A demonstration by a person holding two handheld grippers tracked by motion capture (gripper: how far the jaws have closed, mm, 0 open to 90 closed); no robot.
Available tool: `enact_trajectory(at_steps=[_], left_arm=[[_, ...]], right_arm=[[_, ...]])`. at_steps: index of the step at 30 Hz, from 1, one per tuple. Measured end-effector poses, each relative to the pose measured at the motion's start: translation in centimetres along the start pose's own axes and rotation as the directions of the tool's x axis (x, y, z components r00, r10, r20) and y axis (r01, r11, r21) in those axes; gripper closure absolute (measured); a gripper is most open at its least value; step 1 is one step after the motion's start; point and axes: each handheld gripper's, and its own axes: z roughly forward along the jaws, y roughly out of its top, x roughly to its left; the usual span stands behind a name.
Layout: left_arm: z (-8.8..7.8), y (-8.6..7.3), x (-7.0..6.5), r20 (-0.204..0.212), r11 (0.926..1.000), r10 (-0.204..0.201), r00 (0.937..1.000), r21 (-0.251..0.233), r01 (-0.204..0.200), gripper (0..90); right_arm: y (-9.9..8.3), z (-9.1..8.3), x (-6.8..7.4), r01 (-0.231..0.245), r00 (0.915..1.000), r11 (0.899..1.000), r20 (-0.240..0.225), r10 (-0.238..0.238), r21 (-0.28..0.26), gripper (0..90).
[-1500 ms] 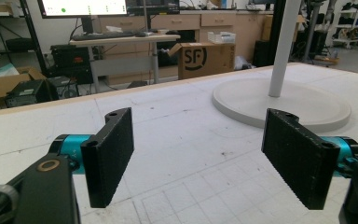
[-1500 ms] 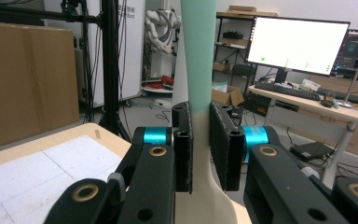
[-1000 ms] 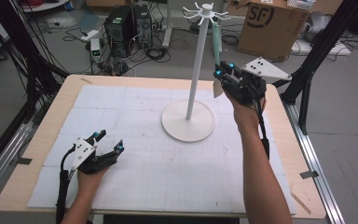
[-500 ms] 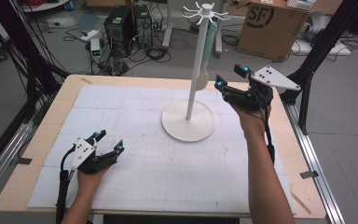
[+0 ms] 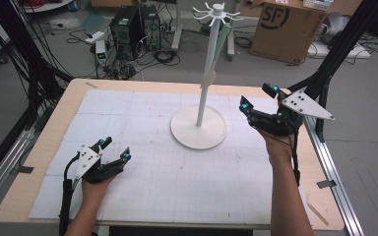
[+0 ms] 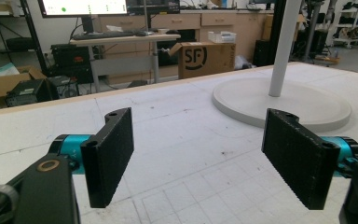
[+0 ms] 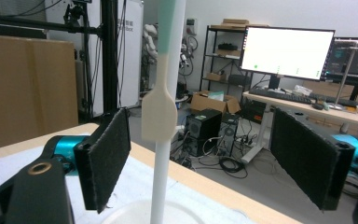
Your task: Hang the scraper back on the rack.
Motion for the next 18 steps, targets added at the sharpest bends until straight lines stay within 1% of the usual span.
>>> enact_trajectory(at_steps=[2, 5, 7, 12, 16, 18], left_arm=[[0.0, 0.0, 0.0, 0.0, 1.0, 0.002, 1.0, 0.001, -0.002, 25.5], [0.0, 0.0, 0.0, -0.001, 1.0, 0.001, 1.0, -0.001, -0.001, 25.5], [0.0, 0.0, 0.0, 0.0, 1.0, 0.0, 1.0, -0.002, 0.0, 25.5], [0.0, 0.0, 0.0, 0.0, 1.0, 0.001, 1.0, -0.002, -0.001, 25.5], [0.0, 0.0, 0.0, 0.0, 1.0, -0.001, 1.0, 0.0, 0.001, 25.5], [0.0, 0.0, 0.0, 0.0, 1.0, -0.001, 1.0, 0.0, 0.001, 25.5]], right_arm=[[-0.4, -0.6, 0.0, -0.01, 0.9999, 1.0, -0.006, 0.01, -0.007, 18.1], [-0.9, -1.4, 0.2, -0.008, 0.9999, 1.0, -0.011, 0.008, -0.009, 17.8], [-1.3, -1.9, 0.3, -0.013, 0.9998, 1.0, -0.014, 0.013, -0.02, 17.8], [-2.4, -3.0, 0.3, -0.027, 0.9996, 0.999, -0.002, 0.027, -0.039, 17.8], [-3.2, -3.9, 0.2, -0.035, 0.9994, 0.999, 0.004, 0.035, -0.032, 17.8], [-3.7, -4.4, 0.2, -0.039, 0.9992, 0.998, 0.012, 0.039, -0.046, 17.8]])
